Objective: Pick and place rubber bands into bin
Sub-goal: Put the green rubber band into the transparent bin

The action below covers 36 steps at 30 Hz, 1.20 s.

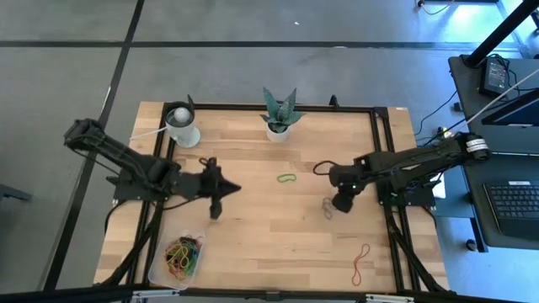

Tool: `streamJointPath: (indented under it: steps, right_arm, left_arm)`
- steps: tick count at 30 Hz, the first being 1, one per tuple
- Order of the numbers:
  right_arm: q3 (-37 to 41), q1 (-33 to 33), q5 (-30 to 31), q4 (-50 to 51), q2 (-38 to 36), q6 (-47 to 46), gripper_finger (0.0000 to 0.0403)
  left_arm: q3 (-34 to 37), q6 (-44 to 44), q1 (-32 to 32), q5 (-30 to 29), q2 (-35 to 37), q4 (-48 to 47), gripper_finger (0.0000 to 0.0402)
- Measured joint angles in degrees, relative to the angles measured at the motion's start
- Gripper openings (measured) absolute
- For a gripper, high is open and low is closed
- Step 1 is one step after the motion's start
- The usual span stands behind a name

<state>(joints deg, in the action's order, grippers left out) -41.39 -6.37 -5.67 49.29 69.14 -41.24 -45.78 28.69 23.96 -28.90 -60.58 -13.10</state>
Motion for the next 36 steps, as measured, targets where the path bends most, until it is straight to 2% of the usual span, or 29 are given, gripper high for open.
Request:
streamJointPath:
  steps: [5, 11, 15, 26, 30, 34, 36]
  right_arm:
    - [0.0, 0.2, 1.3, 4.1, 1.0, 9.9, 0.0059]
    - [0.2, 0.2, 6.9, 3.5, 4.3, 19.7, 0.0098]
    - [1.9, 0.2, 7.1, -0.2, 7.2, 25.1, 0.0112]
    - [4.0, 0.2, 6.6, -3.4, 14.7, 26.9, 0.0115]
    - [4.0, 0.2, 6.3, -3.6, 15.8, 26.9, 0.0097]
    - [3.8, 0.2, 6.3, -3.8, 15.1, 26.7, 0.0029]
    - [3.7, 0.2, 6.4, -3.7, 14.3, 26.6, 0.0010]
  left_arm:
    - [0.0, -1.5, -5.2, -0.1, 0.0, 1.8, 0.0003]
    - [0.0, 0.3, -8.2, 0.0, -0.5, 1.8, 0.0003]
    - [0.0, 0.5, -8.8, 0.1, -1.6, 1.9, 0.0003]
    - [0.0, 2.4, -8.8, 0.5, -5.8, 2.6, 0.0003]
    - [0.0, 4.7, -8.8, 0.5, -7.2, 2.8, 0.0003]
    - [0.0, 6.5, -8.7, 0.9, -8.2, 3.1, 0.0003]
    - [0.0, 6.6, -8.7, 2.0, -8.6, 3.8, 0.0003]
